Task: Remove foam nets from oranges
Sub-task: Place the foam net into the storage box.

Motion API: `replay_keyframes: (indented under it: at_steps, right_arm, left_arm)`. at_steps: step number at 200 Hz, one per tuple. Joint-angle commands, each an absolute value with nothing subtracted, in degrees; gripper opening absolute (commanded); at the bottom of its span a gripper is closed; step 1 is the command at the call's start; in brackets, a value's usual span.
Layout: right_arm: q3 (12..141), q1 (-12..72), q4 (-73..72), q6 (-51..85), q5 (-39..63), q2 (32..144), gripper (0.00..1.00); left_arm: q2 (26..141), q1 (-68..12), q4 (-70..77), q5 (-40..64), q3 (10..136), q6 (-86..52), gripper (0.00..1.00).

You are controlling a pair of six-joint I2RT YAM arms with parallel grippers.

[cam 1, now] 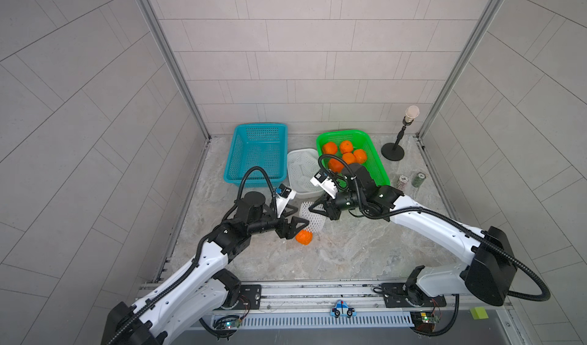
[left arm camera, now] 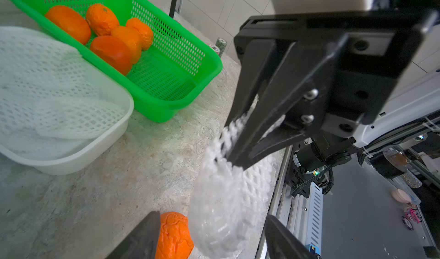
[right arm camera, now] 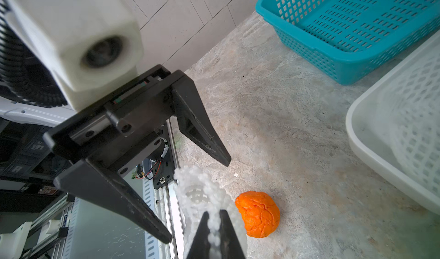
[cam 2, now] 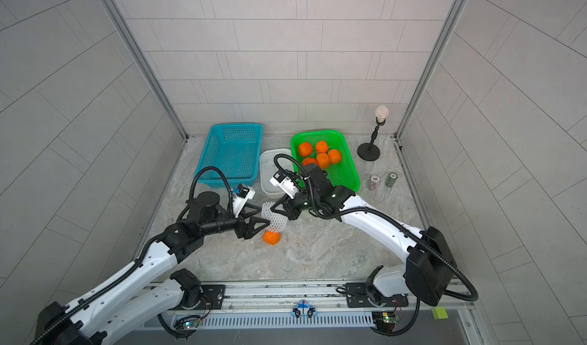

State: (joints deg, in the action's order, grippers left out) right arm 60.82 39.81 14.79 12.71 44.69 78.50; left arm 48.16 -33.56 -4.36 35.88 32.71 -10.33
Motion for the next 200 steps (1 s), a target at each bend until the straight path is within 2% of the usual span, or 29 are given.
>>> replay_keyframes:
  at_steps: [1, 26, 68, 84, 107, 117, 147, 165, 200]
  right_arm:
    - [61.8, 39.9, 14.2, 13.4, 45.9, 79.3, 0.11]
    - [61.8, 40.0, 13.7, 13.9, 45.7, 79.7, 0.12]
    - [62.5, 40.0, 15.3, 12.7, 44.4, 79.7, 0.16]
    - [62.9, 40.0, 15.8, 12.6, 44.1, 79.9, 0.17]
    - [63.0, 40.0, 16.1, 12.6, 43.5, 80.0, 0.21]
    - [63.0, 40.0, 16.6, 12.4, 43.1, 79.9, 0.25]
    - [62.9, 39.5, 19.2, 10.6, 39.3, 78.0, 0.47]
    - [61.5, 38.1, 20.3, 10.0, 35.1, 74.8, 0.58]
    - [52.0, 33.1, 14.2, 13.8, 27.1, 66.4, 0.71]
  left_arm:
    - [48.0, -34.0, 0.7, 36.4, 32.4, -11.4, 0.66]
    - [48.5, -34.0, 0.7, 36.9, 32.6, -14.1, 0.55]
    - [49.0, -34.0, -3.1, 36.9, 33.7, -14.1, 0.29]
    - [48.3, -34.1, -3.7, 36.4, 33.7, -14.0, 0.23]
    - [47.2, -34.1, -4.1, 35.1, 33.8, -14.8, 0.2]
    - [46.9, -34.1, -4.4, 34.0, 33.9, -16.2, 0.19]
    - [49.6, -34.0, -9.8, 33.0, 37.3, -20.9, 0.06]
    - [52.4, -33.9, -13.5, 32.1, 40.8, -20.9, 0.02]
    - [58.7, -32.3, -14.8, 28.8, 46.3, -21.4, 0.0]
